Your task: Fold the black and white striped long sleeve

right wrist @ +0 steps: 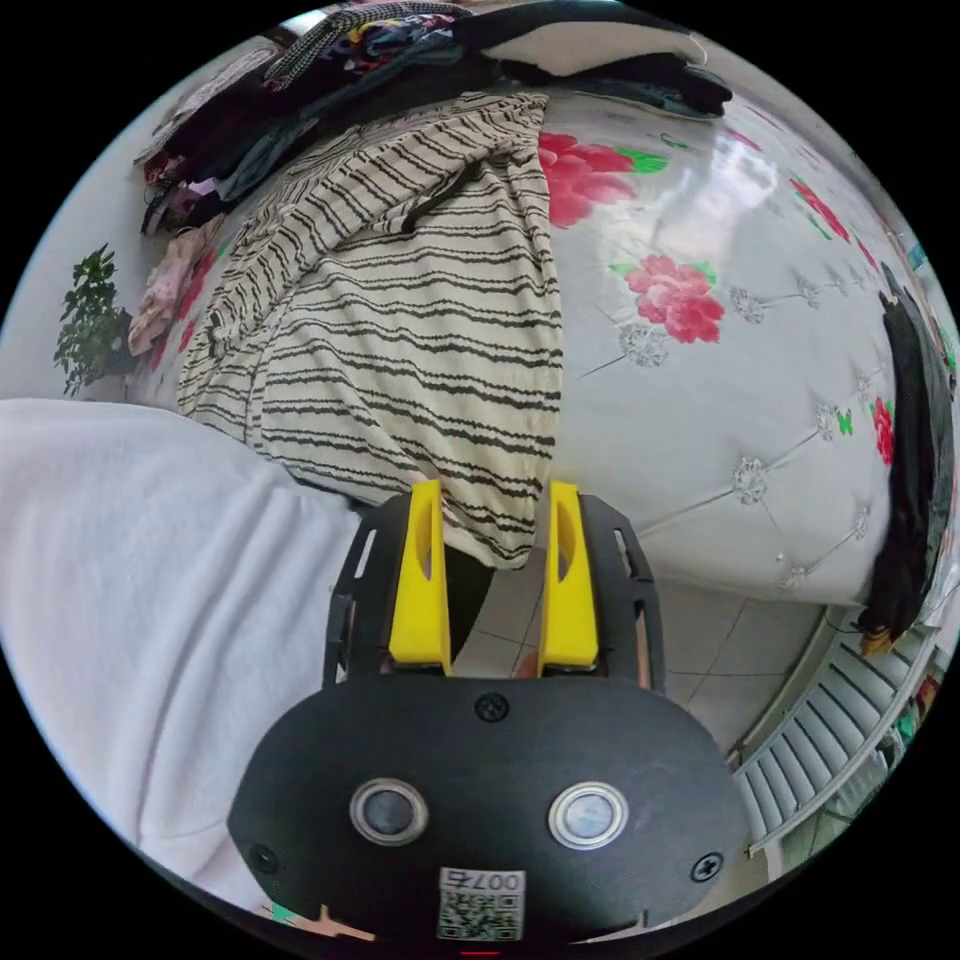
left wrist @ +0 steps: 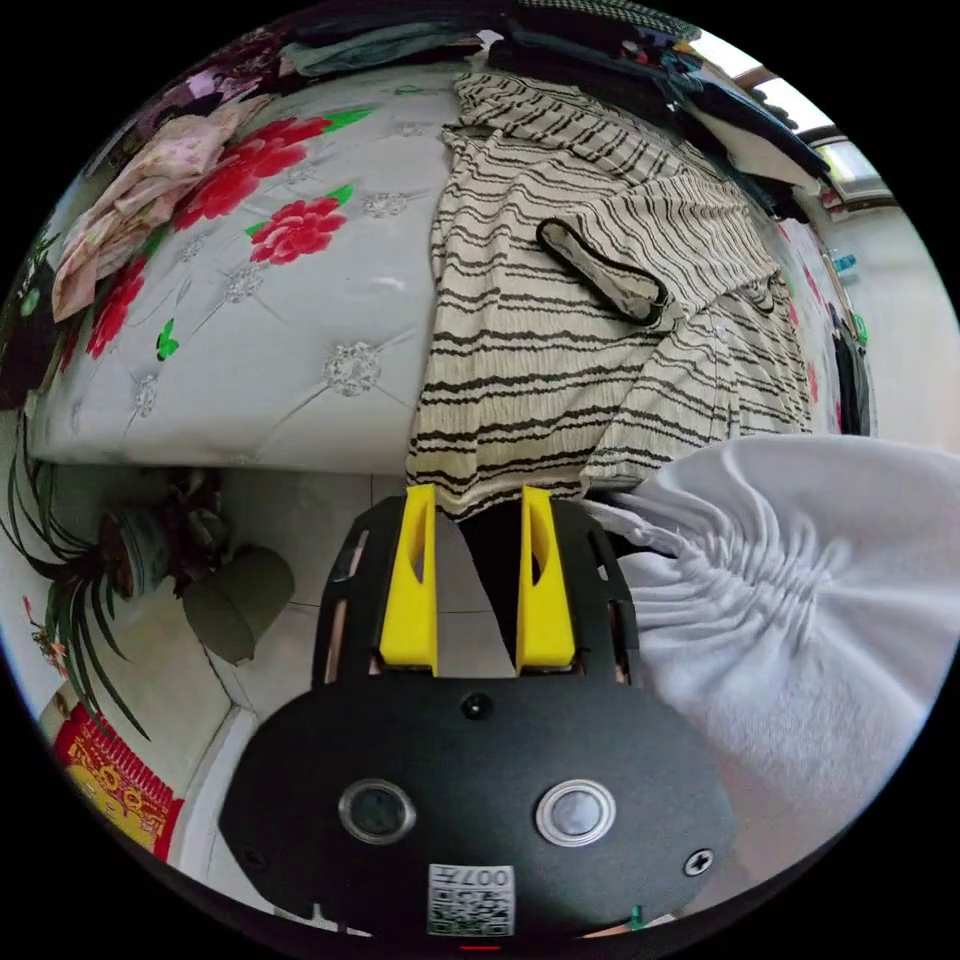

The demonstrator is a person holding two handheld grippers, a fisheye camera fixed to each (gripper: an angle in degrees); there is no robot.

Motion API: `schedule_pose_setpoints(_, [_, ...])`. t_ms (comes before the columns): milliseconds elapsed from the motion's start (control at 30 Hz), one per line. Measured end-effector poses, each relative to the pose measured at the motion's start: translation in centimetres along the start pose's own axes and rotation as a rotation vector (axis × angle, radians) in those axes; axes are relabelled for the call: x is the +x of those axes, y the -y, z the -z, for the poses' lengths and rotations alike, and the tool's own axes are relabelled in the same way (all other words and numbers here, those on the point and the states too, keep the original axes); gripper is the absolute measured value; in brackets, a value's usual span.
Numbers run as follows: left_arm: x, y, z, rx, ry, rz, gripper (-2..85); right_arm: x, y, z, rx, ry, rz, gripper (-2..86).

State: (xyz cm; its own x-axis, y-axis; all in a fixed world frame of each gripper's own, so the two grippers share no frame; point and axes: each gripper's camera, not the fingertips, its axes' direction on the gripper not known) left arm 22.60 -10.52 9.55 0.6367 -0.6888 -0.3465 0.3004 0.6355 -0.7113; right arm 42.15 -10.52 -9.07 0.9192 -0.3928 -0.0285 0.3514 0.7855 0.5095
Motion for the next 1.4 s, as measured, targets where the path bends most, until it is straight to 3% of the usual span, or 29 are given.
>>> schedule_pose_setpoints(67, [1.4, 1.2, -0.4, -0.052, 0.101, -0.043, 0.7, -0.9, 0.8, -0.6, -0.082, -0.115, 0.005, 7.0])
schedule_pose_setpoints(200, [0.9, 1.5, 1.9, -0.034, 0.042, -0.133, -0.7, -0.6, 1.3, -0.4, -0.143, -0.015, 0.051, 1.8])
schedule_pose_setpoints(300, [-2.0, 1.4, 6.5, 0.024, -0.16, -0.14, -0.9, 1.7, 1.7, 2.1, -0.086, 0.128, 0.046, 0.5])
schedule_pose_setpoints(367, [-4.4, 2.1, 11.5, 0.106, -0.388, -0.163, -0.9, 4.3, 2.5, 5.6, 0.033, 0.3, 0.04, 0.0])
schedule_pose_setpoints(500, [-7.4, 5.7, 18.6, 0.253, -0.595, -0.208, -0.9, 8.6, 5.4, 10.8, 0.225, 0.518, 0.03, -0.1])
schedule_pose_setpoints(667, [-13.9, 19.6, 26.8, 0.435, -0.84, -0.071, -0.5, 14.0, 16.0, 18.8, 0.479, 0.642, 0.02, 0.6])
schedule_pose_setpoints(800, [-17.5, 28.6, 30.4, 0.599, -0.827, 0.183, 3.1, 17.0, 24.3, 21.7, 0.593, 0.578, -0.103, 3.3])
schedule_pose_setpoints(933, [-18.2, 31.9, 29.5, 0.616, -0.718, 0.361, 8.2, 20.1, 27.5, 18.1, 0.559, 0.589, -0.241, 5.2])
schedule_pose_setpoints(1100, [-17.0, 28.7, 24.1, 0.47, -0.572, 0.307, 9.0, 21.6, 22.9, 9.4, 0.414, 0.576, -0.268, 7.1])
schedule_pose_setpoints(1200, [-16.4, 24.6, 21.6, 0.395, -0.515, 0.307, 9.5, 23.2, 17.6, 4.8, 0.377, 0.586, -0.393, 8.0])
schedule_pose_setpoints(1400, [-14.1, 24.2, 20.4, 0.29, -0.492, 0.245, 10.2, 23.5, 15.7, -0.5, 0.393, 0.789, -0.51, 8.6])
